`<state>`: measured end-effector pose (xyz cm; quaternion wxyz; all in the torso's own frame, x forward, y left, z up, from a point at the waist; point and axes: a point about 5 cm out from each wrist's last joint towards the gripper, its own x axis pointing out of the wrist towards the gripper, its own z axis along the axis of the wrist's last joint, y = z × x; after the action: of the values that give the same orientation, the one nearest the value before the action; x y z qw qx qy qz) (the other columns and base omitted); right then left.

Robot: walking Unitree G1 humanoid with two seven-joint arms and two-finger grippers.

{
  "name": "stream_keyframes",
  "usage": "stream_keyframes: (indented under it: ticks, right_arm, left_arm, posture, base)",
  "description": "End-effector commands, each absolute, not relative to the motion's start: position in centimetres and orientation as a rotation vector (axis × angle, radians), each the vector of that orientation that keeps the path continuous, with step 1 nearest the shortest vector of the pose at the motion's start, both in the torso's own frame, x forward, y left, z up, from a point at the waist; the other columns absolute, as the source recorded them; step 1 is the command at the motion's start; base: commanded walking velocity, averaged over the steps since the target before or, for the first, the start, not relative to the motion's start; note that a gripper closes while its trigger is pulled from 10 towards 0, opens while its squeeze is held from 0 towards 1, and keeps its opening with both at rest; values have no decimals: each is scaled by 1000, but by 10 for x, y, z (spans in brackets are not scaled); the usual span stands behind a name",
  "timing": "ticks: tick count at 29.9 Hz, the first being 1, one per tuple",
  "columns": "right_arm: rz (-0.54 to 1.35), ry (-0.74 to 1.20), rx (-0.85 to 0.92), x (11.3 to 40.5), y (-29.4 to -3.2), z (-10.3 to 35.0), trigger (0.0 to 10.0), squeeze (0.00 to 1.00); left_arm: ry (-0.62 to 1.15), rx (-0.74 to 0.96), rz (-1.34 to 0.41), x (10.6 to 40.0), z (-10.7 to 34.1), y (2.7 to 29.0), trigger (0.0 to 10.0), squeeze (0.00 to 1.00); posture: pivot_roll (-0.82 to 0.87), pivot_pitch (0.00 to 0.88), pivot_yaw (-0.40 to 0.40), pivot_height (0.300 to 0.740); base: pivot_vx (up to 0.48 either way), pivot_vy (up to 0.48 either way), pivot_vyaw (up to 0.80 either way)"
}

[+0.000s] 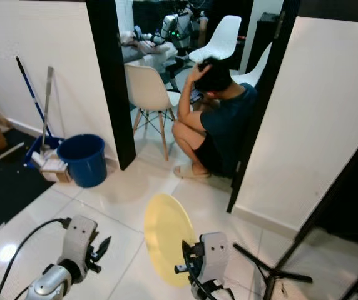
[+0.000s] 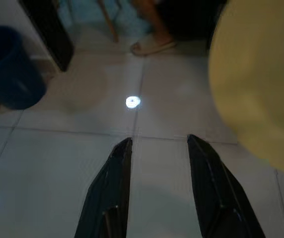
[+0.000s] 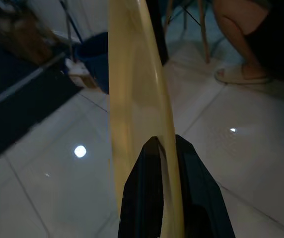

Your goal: Setting the table

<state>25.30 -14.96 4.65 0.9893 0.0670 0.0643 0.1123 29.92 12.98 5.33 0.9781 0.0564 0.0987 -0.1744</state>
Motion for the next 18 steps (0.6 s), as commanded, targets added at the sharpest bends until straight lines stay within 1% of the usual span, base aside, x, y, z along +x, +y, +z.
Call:
stream_keyframes:
  ticks: [1,18]
  right_arm:
    - [257,128,140,254,-139,48,10000,0]
    - [299,140,146,250,-135,46,10000,0]
  left_arm:
    - [244,127,-324,293,43,142,10000,0]
    - [246,124,-322,292,43,142,10000,0]
  posture:
    - [-55,48,115,740]
    - [-53,56,115,740]
  base:
    - [480,0,800]
    - [480,0,800]
